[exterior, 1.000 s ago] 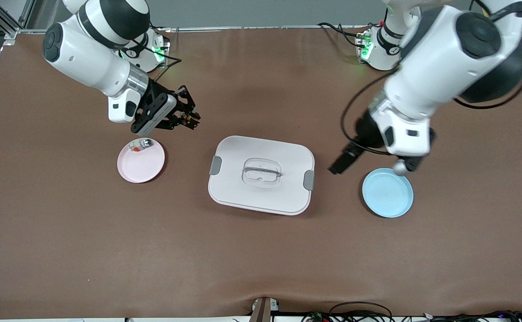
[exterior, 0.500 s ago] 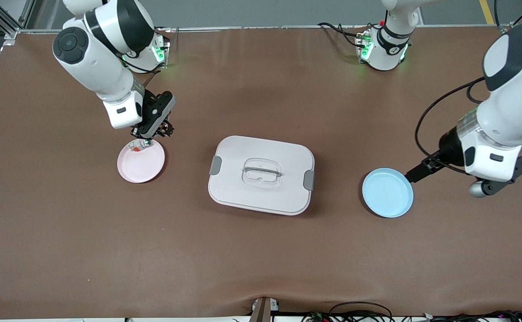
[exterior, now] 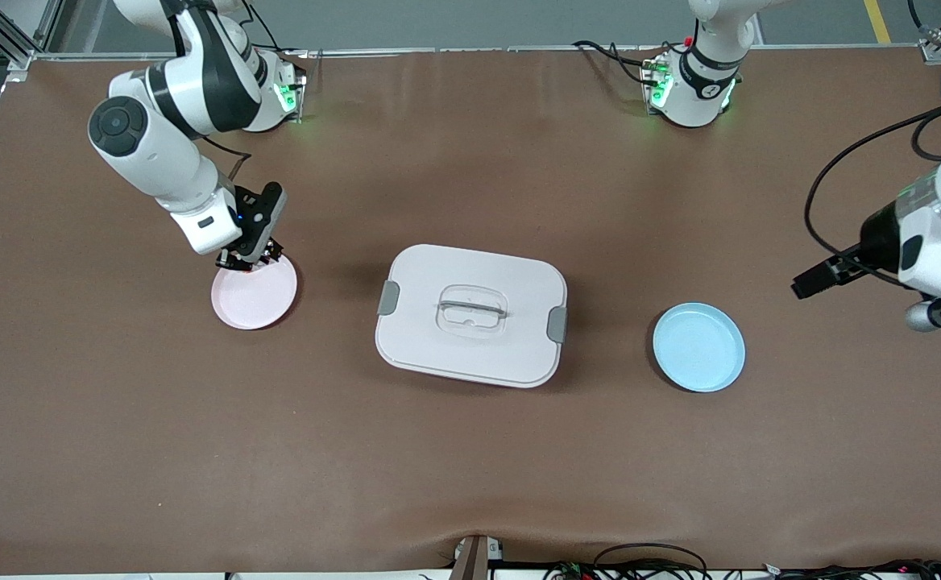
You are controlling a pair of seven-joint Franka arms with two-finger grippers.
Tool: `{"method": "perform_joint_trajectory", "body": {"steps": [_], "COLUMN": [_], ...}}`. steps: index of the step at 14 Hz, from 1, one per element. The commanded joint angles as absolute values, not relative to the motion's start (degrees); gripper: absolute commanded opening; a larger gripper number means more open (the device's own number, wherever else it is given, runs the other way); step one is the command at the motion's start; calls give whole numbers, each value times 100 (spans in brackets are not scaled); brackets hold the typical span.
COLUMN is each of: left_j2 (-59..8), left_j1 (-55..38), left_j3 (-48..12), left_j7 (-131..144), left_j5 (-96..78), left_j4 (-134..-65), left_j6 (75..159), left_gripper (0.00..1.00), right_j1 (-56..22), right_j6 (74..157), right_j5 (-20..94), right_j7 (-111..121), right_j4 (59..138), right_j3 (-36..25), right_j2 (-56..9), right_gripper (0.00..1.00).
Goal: Transfer orange switch to right arm and place
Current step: 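Carry the switch to the white plate while the left gripper withdraws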
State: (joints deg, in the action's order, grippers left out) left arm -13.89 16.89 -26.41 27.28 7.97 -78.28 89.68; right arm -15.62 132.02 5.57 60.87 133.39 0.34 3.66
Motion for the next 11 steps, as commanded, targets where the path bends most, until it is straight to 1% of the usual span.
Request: {"method": "perform_joint_trajectory", "body": {"steps": [1,2,3,5,6,8,10,11], "left_j2": [-723,-547,-362,7,191,447,710,808], "left_j1": [944,749,677,459,257,-16,-463,-535], "left_j3": [-1464,-1146,-995,-827,-626,-458,-81,-27], "left_j7": [1726,1566,1434,1345,1345,1336,1257,1231], "left_j5": [556,345,256,246,246,246,237,229], "left_j4": [-8401,-8568,-8735,-9077,-9253,-9491,-9711,-9808], "left_j6": [8956,8956,8956,8947,8947,8947,8947,8956], "left_gripper": [100,100,100,100,100,100,100,100], "right_j1": [-1398,-1319,-1301,-1292,-1240,-1064,-993,-984], "right_j6": [13605,13675,13850,14236,14534,15123,15336,15389], "right_j5": [466,466,466,466,466,466,457,457], "right_j7": [6555,6800,6959,7206,7355,7628,7717,7717], "right_j4": [13632,13623,13632,13710,13807,14044,14115,14124], "right_j3": [114,114,114,106,105,114,105,105], "right_j2": [212,46,-104,-429,-561,-781,-957,-1019], "right_gripper": [0,0,0,0,0,0,0,0]}}
